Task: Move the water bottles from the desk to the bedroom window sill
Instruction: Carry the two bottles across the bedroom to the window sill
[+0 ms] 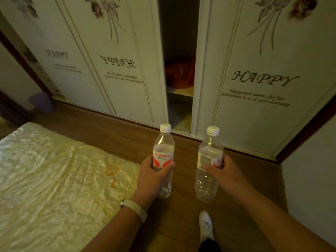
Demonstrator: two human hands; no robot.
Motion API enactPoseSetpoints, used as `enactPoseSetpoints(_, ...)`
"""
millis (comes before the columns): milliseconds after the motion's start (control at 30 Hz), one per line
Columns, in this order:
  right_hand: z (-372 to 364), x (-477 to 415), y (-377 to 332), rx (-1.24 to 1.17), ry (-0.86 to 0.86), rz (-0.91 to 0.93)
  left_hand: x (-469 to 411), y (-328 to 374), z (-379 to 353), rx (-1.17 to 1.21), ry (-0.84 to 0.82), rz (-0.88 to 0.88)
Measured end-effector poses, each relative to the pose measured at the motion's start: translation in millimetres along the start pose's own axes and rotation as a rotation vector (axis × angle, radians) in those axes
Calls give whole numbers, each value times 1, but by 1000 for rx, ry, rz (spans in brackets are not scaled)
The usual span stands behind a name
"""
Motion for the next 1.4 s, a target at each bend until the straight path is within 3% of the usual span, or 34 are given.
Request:
enactPoseSetpoints(200, 37, -106, -36, -29, -100, -9, -88, 29, -34, 78, 84, 70)
enactPoseSetpoints(500, 55, -228, -107, 135, -206, 69, -192, 68, -51, 25, 210, 31)
enactPoseSetpoints(833, 0, -349, -161, 177, -312, 106, -291, 67, 1, 89, 344, 31)
enactPoseSetpoints(1200, -106, -517, -245, 255, -350, 113, -475, 73, 107, 141, 302, 25)
enactPoseSetpoints(1400, -159, -568, -295, 221, -396, 157, -528, 92, 164, 155, 355, -2)
Point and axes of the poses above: each hand's wrist, its own x-axis away from the middle knuckle, its own z-axis out of the back of the hand, y = z × x, the point moved 2 cm from there along -x, towards the middle knuckle, and after that the axes turned 6 degrees about -y, right-handed, at the moved point
